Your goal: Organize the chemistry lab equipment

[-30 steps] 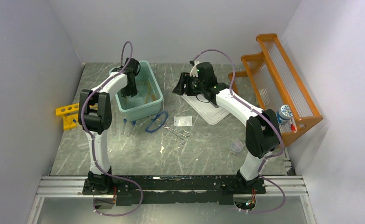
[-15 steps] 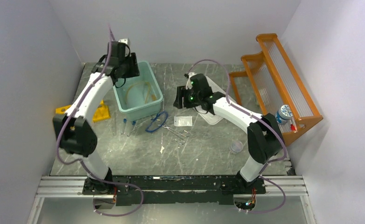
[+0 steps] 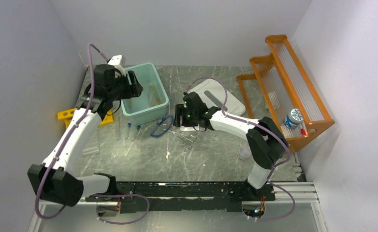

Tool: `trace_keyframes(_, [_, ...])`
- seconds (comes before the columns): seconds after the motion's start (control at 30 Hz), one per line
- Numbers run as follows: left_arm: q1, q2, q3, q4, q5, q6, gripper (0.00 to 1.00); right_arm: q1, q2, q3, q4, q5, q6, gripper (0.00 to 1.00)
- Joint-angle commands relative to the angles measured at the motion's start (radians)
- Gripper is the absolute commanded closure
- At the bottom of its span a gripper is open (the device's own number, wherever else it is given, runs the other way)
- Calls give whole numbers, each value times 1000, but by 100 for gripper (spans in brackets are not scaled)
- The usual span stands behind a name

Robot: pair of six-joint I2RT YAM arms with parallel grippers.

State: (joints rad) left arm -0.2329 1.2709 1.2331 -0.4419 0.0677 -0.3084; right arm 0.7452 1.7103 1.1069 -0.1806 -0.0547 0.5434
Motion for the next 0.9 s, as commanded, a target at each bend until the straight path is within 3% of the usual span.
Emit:
trace_keyframes(0.0, [-6,-96,-68,-39,17,-29,29,-5,86,37,-43,77,177,37])
trace_keyframes(0.1, [-6,-146,-105,-65,19,-40,24,-7,119,66,-98,127,171,37])
trace_keyframes(0.33, [-7,-214,-120,-101,-34,-17,4,37,119,65,-145,251,-18,37])
trace_keyframes(0.5, [-6,-194,-105,-77,-10,3,3,38,114,66,-160,247,-127,39])
trace_keyframes(0.73, [-6,-163,-84,-46,12,6,3,10,159,151,-225,355,-135,36])
trace_keyframes(0.87, [-6,-156,-72,-40,22,5,4,-87,205,204,-283,255,-73,35])
